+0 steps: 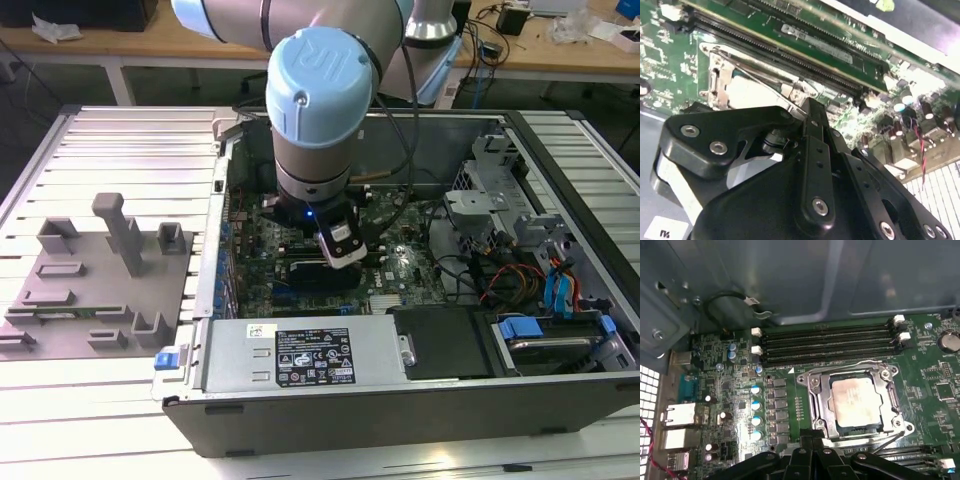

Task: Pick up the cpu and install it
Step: 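Install the second cpu locking lever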

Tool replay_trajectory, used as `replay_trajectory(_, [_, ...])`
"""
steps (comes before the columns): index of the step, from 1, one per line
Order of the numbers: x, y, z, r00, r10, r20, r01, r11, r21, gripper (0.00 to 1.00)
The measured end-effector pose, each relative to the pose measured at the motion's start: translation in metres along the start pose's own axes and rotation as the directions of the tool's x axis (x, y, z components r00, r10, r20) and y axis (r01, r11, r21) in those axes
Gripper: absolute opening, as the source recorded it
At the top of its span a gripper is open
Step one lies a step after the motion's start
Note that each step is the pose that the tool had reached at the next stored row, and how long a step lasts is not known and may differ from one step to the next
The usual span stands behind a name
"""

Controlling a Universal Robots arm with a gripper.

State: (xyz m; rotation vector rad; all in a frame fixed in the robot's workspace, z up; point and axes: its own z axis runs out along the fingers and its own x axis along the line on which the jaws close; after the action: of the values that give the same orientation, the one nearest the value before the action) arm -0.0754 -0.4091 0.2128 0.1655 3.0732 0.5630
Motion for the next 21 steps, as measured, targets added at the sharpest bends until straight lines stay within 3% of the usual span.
replay_trajectory(2, [0.0001, 0.0058, -0.0153, 1.0, 0.002, 0.0008, -0.002, 1.0, 0.001, 0.11])
replay_trajectory(4, [0.0002, 0.0099, -0.0262, 1.0, 0.003, 0.0016, -0.003, 1.0, 0.0041, 0.11])
replay_trajectory(5, [0.0003, 0.0128, -0.0337, 1.0, 0.004, 0.0027, -0.004, 1.0, 0.0088, 0.11])
replay_trajectory(6, [0.0002, 0.0141, -0.0371, 1.0, 0.005, 0.0035, -0.005, 0.9999, 0.0131, 0.11])
replay_trajectory(7, [0.0001, 0.0153, -0.0399, 1.0, 0.006, 0.0055, -0.007, 0.9997, 0.0238, 0.11])
replay_trajectory(9, [-0.0028, 0.0161, -0.0415, 0.9998, 0.01, 0.0154, -0.012, 0.9957, 0.0915, 0.11])
replay_trajectory(10, [-0.0051, 0.0165, -0.0413, 0.9997, 0.014, 0.0193, -0.016, 0.9936, 0.1115, 0.11])
replay_trajectory(12, [-0.0124, 0.0181, -0.0408, 0.9995, 0.02, 0.0252, -0.023, 0.9904, 0.1365, 0.11])
replay_trajectory(16, [-0.021, 0.0196, -0.0395, 0.9993, 0.025, 0.0287, -0.029, 0.9888, 0.1463, 0.11])
replay_trajectory(21, [-0.0203, 0.0233, -0.0258, 0.9991, 0.03, 0.0304, -0.035, 0.9884, 0.1477, 0.11])
